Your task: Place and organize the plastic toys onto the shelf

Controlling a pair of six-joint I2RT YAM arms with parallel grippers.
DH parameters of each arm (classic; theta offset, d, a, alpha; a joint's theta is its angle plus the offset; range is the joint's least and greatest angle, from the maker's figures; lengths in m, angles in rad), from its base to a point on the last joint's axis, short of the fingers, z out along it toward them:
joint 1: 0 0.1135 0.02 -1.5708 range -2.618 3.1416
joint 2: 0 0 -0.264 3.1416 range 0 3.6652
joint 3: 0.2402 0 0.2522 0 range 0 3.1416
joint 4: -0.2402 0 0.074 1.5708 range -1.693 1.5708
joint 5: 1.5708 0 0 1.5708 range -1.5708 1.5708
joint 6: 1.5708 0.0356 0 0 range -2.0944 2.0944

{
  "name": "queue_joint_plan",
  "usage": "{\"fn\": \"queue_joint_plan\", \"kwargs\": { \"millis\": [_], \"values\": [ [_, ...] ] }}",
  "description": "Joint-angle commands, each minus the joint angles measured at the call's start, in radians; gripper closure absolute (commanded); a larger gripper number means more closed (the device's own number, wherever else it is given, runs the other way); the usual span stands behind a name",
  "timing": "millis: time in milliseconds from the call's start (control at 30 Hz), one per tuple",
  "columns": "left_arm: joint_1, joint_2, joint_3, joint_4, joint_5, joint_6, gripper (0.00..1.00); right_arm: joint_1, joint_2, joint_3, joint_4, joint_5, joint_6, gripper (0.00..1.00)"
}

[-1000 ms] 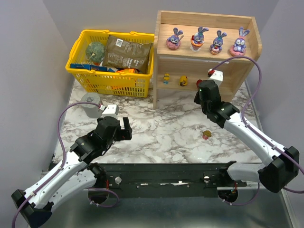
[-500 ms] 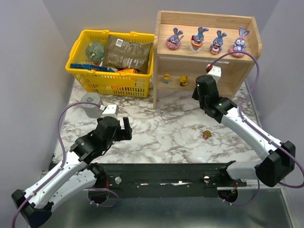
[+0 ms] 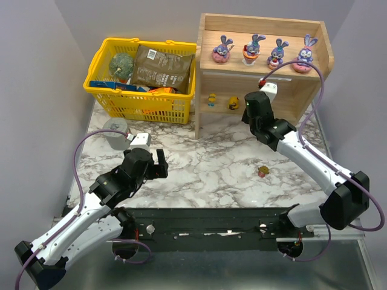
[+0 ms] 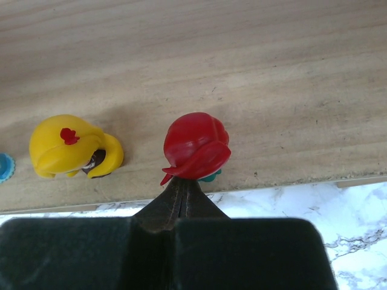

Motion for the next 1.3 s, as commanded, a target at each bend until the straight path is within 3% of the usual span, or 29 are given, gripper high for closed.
{"fn": "queue_joint_plan", "kwargs": {
  "millis": [0,600,967,1267],
  "values": [
    [0.003,-0.004,0.011,0.008,0.008,0.010,0.01,-0.009,0.023,0.034,0.002,0.059,-0.007,0.99],
    [0.003,-0.004,0.009,0.010,0.008,0.010,0.01,-0.025,0.069,0.037,0.005,0.094,0.021,0.99],
    [0.003,-0.006,0.011,0.008,0.009,0.010,0.01,-0.021,-0.116,-0.089,0.053,-0.141,0.003,0.99],
    [0.003,-0.019,0.009,0.008,0.011,0.010,0.01,-0.021,-0.440,-0.274,-0.080,-0.144,0.113,0.74]
  ]
}}
